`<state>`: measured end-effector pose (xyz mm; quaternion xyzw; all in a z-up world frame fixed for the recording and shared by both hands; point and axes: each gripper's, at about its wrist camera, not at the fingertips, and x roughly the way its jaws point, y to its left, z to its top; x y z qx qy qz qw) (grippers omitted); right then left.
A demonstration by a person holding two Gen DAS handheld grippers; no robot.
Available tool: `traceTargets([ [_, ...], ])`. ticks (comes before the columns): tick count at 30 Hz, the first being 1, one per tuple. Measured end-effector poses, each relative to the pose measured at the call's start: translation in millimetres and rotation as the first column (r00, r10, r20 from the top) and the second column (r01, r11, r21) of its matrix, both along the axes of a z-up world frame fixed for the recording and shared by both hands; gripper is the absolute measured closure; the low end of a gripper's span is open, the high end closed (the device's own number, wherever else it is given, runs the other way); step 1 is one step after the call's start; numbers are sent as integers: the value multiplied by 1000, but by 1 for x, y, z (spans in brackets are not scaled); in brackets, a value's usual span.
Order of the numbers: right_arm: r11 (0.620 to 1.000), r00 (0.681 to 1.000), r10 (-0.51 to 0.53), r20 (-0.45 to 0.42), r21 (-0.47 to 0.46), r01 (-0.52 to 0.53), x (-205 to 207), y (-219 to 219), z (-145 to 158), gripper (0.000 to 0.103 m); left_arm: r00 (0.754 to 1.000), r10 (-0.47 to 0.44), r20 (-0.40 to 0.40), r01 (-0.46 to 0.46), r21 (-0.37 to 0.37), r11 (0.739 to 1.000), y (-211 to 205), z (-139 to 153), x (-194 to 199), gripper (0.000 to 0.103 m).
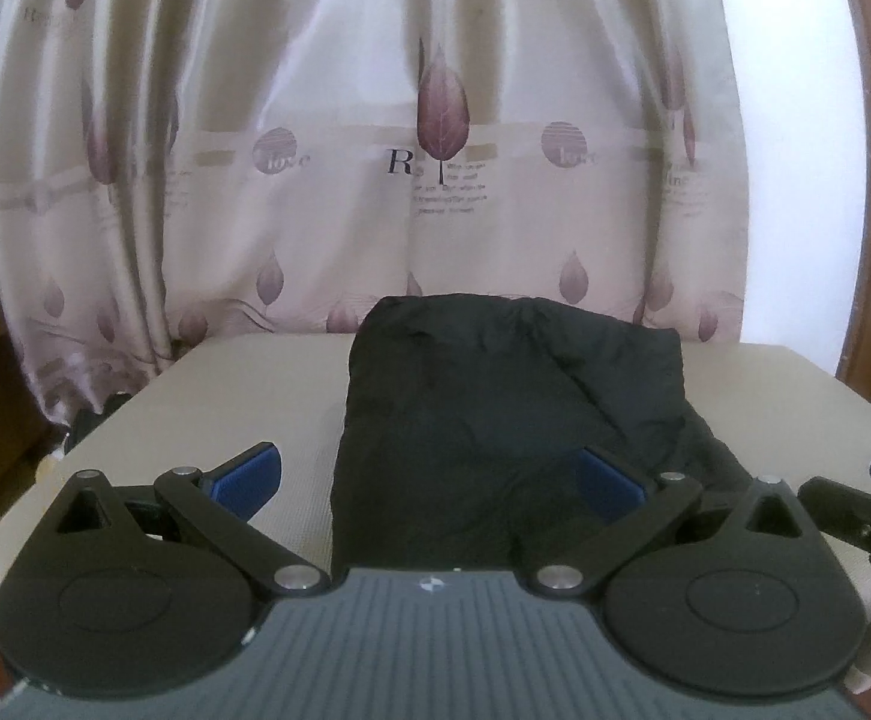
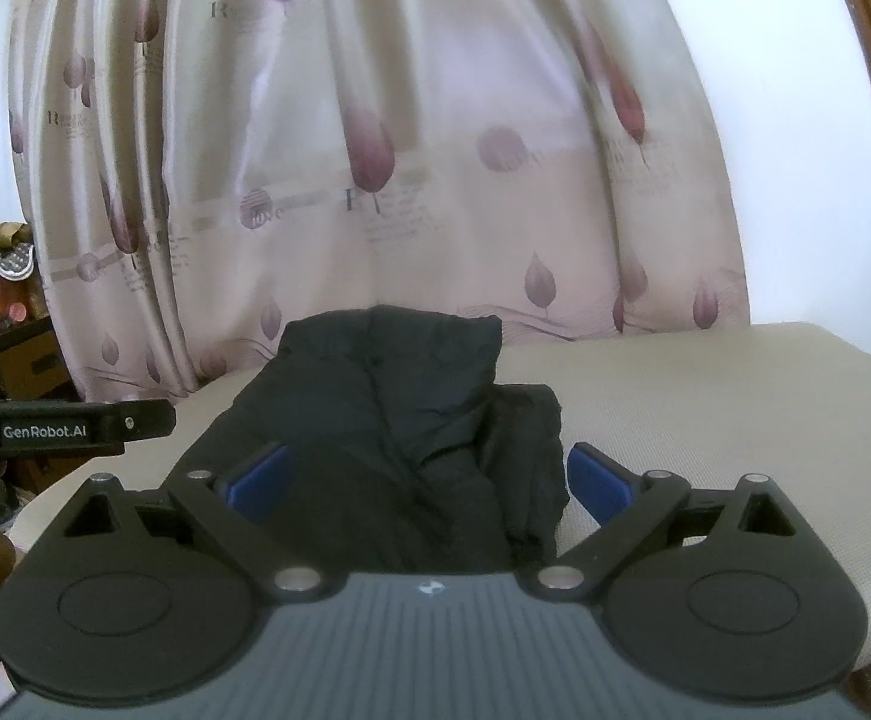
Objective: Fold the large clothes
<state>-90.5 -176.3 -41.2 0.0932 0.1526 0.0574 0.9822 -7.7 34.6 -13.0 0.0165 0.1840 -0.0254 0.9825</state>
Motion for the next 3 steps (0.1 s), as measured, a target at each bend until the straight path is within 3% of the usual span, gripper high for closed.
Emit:
traceTargets([
  [3,1000,1000,-17,-2,-20,17,2,1,0,3,1000,6,-3,-6,10,1000,-1,-1,1,0],
])
